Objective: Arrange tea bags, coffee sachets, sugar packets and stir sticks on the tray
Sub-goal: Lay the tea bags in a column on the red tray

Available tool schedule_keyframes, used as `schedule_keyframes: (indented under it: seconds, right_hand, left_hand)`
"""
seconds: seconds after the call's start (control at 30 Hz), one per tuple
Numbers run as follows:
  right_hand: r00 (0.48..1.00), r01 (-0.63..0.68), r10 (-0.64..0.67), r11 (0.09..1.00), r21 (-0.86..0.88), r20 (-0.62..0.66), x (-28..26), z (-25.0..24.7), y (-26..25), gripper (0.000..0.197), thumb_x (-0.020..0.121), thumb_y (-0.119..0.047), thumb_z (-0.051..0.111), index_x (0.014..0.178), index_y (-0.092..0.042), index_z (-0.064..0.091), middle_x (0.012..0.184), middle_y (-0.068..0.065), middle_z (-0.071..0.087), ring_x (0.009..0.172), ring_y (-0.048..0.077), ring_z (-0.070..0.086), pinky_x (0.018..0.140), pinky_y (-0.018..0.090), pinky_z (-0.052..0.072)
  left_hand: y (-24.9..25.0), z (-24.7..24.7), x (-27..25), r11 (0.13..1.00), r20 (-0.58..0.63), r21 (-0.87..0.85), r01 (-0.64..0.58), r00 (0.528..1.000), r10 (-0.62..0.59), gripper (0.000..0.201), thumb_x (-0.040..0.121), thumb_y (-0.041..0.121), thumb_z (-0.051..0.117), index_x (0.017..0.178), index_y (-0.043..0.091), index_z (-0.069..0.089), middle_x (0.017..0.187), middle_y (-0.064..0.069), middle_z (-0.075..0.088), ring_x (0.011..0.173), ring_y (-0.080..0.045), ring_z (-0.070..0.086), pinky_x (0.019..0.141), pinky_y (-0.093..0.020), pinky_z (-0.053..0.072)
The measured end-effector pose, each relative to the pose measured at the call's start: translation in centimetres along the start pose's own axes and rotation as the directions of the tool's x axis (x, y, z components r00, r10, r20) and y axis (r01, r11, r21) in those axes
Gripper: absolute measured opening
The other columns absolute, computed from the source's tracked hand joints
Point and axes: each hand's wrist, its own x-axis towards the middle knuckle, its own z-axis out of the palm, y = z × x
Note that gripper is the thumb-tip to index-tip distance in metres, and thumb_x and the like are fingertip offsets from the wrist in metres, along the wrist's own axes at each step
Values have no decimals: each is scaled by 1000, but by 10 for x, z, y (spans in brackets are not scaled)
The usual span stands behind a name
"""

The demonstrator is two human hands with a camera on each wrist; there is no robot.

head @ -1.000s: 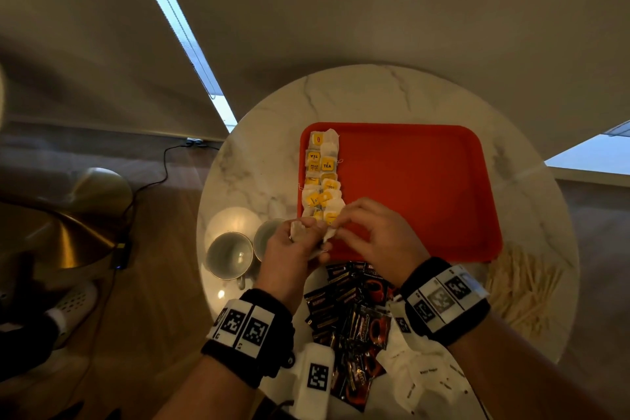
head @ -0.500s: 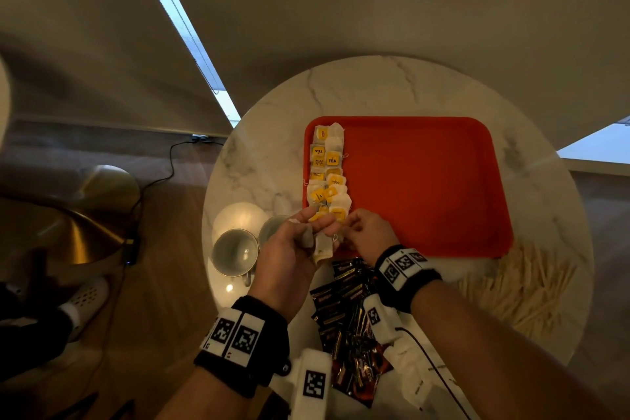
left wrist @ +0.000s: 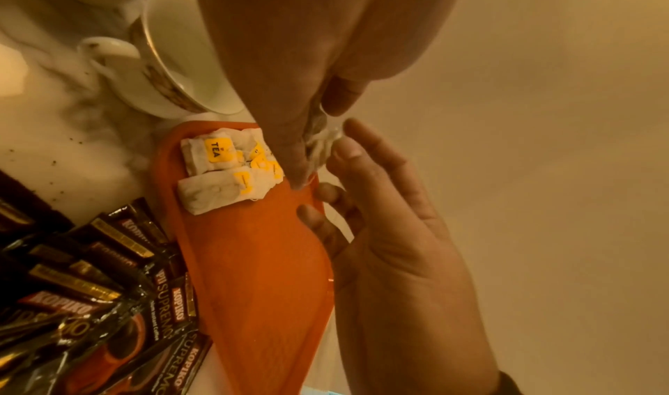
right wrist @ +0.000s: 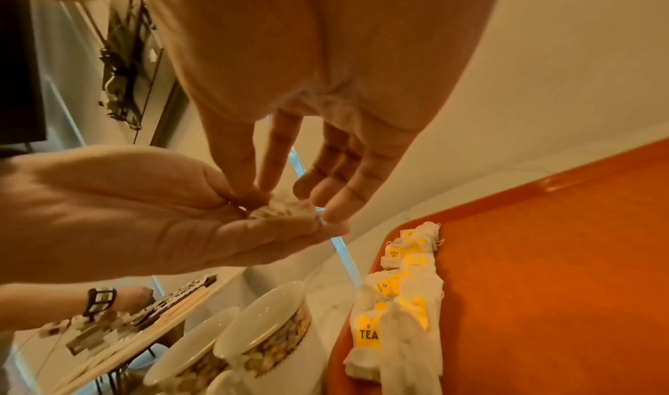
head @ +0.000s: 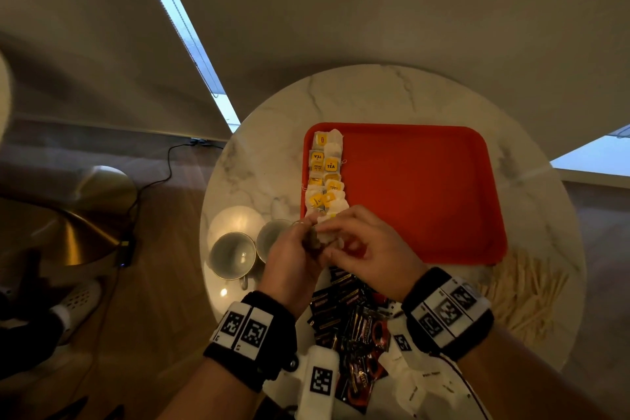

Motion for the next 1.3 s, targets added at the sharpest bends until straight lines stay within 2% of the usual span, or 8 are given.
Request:
schedule_keyframes:
  seconds: [0.17,0.37,0.6,0.77,0.9,1.07,1.2,1.3]
  right_hand:
    - [996,-41,45,998,42,-82,2,-1,3,9,91,-26,70,100,-27,70,103,-12,62,97,7,63,85,40,57]
    - [987,-79,77,997,-8,-144,-2,2,-2,18,87,-33,76,98,-24,66,94,-12,62,85,6,62,76,31,57]
    - [982,-106,108,994,20,-157,-3,-9,-6,4,97,-23,65,100,-21,67,88,-11,69,80,1,67,69,20,56]
    - [969,-125,140,988,87,-202,-5,-12,-1,6,98,-22,63,103,-21,66,87,-6,71,78,6,70,71,29,60]
    - [971,-192,204,976,102,-125,-7,-8,2,14,96,-26,66,110,-24,66,95,-12,72,87,-4,67,75,13,54]
    - [940,-243,265,962,120,-217,-6,-5,32,18,100,-17,56,105,-31,65,106,-7,67,88,9,68,81,38,61]
    - [927,-349,344,937,-8,-152,-1,5,54,20,99,-15,57,111,-29,65,101,-7,68,90,9,66,85,39,58]
    - [918,-397,395,917,-48,-43,11,17,56,21,99,-16,59,119,-23,62,103,-10,68,95,9,65,86,29,54]
  left_hand:
    - [-3,-1,-1,996,38,84,-8,999,5,36,107,13,38,129,-4,60,127,-27,65,124,-38,62,110,-52,46]
    - [-6,-1,-7,989,33,140,-49,998,45,28,105,12,47,125,-3,61,122,-22,70,114,-31,69,96,-41,58]
    - [-9,2,-9,982,14,177,-58,998,57,40,99,27,63,125,-4,59,124,-24,67,121,-36,64,105,-53,50]
    - [-11,-1,-10,980,24,190,-57,998,54,24,99,11,60,121,3,62,119,-21,71,104,-26,71,91,-36,58]
    - [-16,-1,-13,973,27,221,-60,998,56,23,100,15,61,120,4,62,115,-16,74,110,-31,70,93,-37,58]
    - [-26,-5,-11,946,-67,321,54,997,-34,25,102,22,58,119,4,63,108,-16,75,92,-23,72,82,-34,59]
    - [-29,-12,-12,915,-66,381,131,991,-114,26,104,8,43,122,3,62,117,-19,72,97,-25,69,85,-34,58]
    - [-29,-16,-16,883,-18,457,107,994,-111,26,106,8,41,120,7,63,117,-16,72,100,-24,70,84,-31,58]
